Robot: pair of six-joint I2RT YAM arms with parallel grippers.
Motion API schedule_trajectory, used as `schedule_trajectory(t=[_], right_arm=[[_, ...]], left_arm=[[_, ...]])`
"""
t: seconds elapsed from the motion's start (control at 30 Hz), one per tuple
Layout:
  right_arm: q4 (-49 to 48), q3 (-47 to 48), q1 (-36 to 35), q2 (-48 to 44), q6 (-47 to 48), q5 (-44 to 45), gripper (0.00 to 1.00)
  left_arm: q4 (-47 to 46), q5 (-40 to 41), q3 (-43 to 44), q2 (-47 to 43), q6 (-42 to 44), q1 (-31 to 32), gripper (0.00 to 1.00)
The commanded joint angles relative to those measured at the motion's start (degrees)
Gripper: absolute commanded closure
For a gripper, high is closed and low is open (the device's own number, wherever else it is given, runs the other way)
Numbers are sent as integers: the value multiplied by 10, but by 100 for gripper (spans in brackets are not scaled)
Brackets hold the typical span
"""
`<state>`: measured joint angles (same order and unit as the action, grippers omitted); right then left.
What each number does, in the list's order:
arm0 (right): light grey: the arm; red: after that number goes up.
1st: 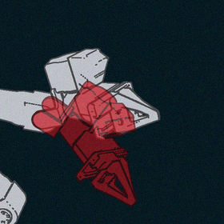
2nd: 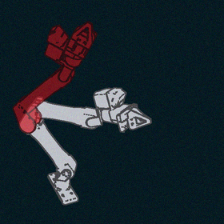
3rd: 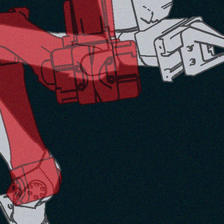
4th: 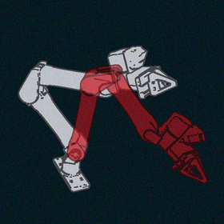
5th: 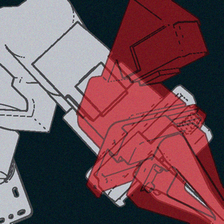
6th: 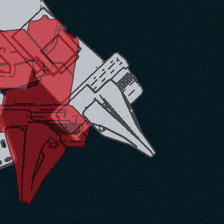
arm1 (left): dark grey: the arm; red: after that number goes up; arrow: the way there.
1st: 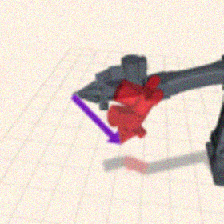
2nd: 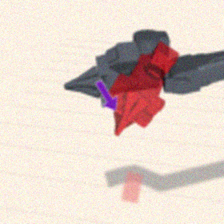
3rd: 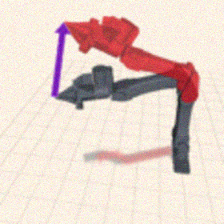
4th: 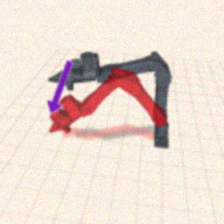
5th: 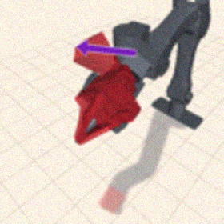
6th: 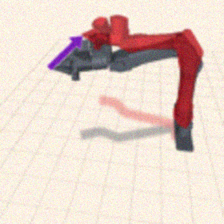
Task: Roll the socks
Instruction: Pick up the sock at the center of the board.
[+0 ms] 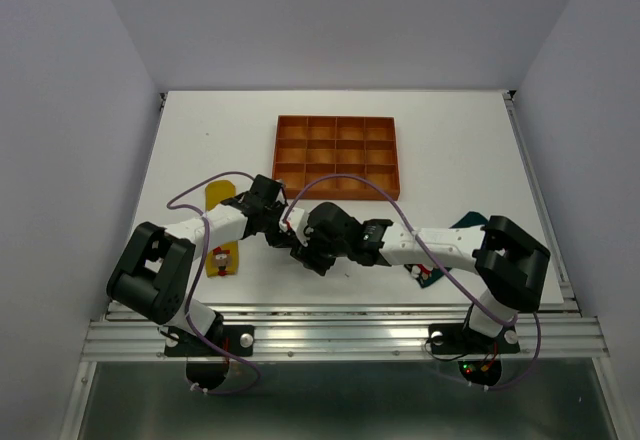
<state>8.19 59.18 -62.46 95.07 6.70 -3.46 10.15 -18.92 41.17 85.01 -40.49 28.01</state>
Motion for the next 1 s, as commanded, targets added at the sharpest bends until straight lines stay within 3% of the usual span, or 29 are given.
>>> schedule_trajectory(t=[0.0, 0.6, 0.8, 0.97], right_arm=[[-16, 19, -5, 11, 12, 16, 44], [4, 34, -5, 85, 8, 88, 46], [17, 31, -5, 110, -6, 137, 54], [29, 31, -5, 132, -15, 174, 67]], left_arm=[[45, 18, 1, 12, 13, 1, 100], [43, 2, 5, 14, 16, 2, 100], [41, -12, 5, 11, 14, 1, 100], [46, -15, 8, 0, 10, 2, 98]])
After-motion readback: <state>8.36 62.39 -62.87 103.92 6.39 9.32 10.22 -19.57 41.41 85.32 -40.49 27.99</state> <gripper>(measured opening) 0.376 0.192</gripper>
